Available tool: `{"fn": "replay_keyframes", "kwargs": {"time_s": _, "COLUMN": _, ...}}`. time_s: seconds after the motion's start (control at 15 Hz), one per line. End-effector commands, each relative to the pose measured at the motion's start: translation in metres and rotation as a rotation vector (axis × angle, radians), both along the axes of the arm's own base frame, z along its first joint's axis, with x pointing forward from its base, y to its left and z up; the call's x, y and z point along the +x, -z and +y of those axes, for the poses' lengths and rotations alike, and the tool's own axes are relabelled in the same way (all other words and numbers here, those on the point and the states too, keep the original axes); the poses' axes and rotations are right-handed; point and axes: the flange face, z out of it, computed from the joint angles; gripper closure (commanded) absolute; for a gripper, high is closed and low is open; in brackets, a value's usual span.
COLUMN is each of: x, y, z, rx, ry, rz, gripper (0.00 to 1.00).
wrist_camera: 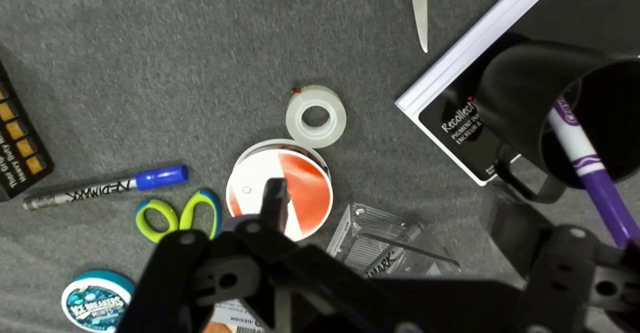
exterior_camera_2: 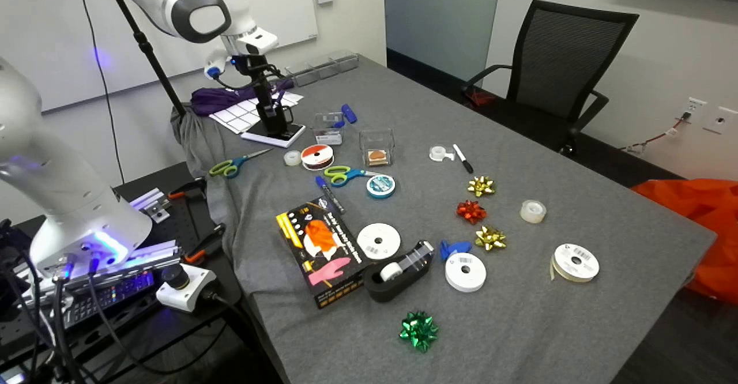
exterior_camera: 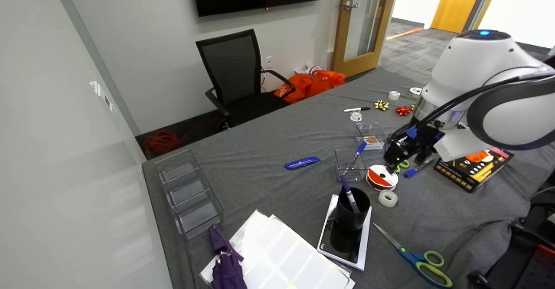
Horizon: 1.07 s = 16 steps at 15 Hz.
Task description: Put the white tape in the clear bowl on the right.
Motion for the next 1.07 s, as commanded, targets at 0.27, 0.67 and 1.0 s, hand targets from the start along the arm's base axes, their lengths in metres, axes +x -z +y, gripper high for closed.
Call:
{"fn": "replay_keyframes", "kwargs": {"time_s": 0.27, "x": 0.017, "y": 0.09, "z": -0.014, "rx": -0.017, "ry": 0.024, "rz": 0.075, "gripper": 0.0}}
{"fn": "replay_keyframes", "kwargs": {"time_s": 0.67, "x": 0.035, "y": 0.127, "z": -0.018, "rx": -0.015, "ry": 0.05, "rz": 0.059, "gripper": 0.0}}
{"fn": "replay_keyframes", "kwargs": {"time_s": 1.0, "x": 0.038, "y": 0.147, "z": -0.019, "rx": -0.032, "ry": 0.042, "rz": 0.065, "gripper": 0.0}}
